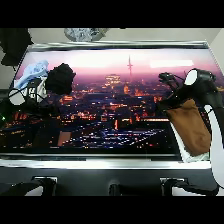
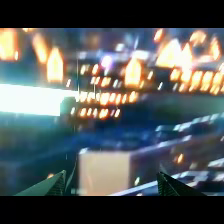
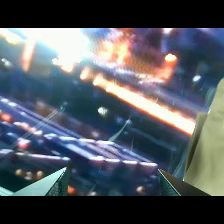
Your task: Fold the shirts.
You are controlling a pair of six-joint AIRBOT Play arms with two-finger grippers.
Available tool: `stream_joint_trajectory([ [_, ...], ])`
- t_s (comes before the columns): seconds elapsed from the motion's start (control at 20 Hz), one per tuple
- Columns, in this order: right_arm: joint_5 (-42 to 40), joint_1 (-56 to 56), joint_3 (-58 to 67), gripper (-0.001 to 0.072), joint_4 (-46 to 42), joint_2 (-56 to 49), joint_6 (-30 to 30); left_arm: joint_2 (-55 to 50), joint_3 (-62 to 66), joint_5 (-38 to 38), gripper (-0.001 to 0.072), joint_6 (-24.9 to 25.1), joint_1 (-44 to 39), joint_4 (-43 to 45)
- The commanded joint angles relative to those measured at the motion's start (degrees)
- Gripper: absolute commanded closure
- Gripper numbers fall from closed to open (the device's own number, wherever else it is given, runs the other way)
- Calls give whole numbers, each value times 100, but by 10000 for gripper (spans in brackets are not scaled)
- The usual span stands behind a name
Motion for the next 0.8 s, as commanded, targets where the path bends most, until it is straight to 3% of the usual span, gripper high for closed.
stream_joint_trajectory([
  [0.0,-380,2,-2,48,-111,-4,-4,-87,0,691,46,-35,0,-179],
  [0.1,-640,2,-2,33,-297,-4,-2,-177,24,1633,33,-105,2,-236],
  [0.2,-907,2,-2,32,-382,-4,-2,-603,503,2190,31,-538,149,-236],
  [0.35,-1285,2,-2,35,-382,-9,-2,-2028,2317,1556,17,-780,649,-348],
  [0.45,-1263,2,-2,34,-378,-9,0,-3217,3825,686,17,-1803,1128,-396],
  [0.5,-1235,2,-2,34,-356,-9,0,-3685,4350,446,17,-2013,1318,-636],
  [0.6,-1139,2,-2,35,-251,-9,2,-4369,4870,533,17,-2017,1589,-1517],
  [0.75,-1091,2,-2,36,-39,-9,2,-4942,4898,1307,-13,-1766,1646,-2634],
])
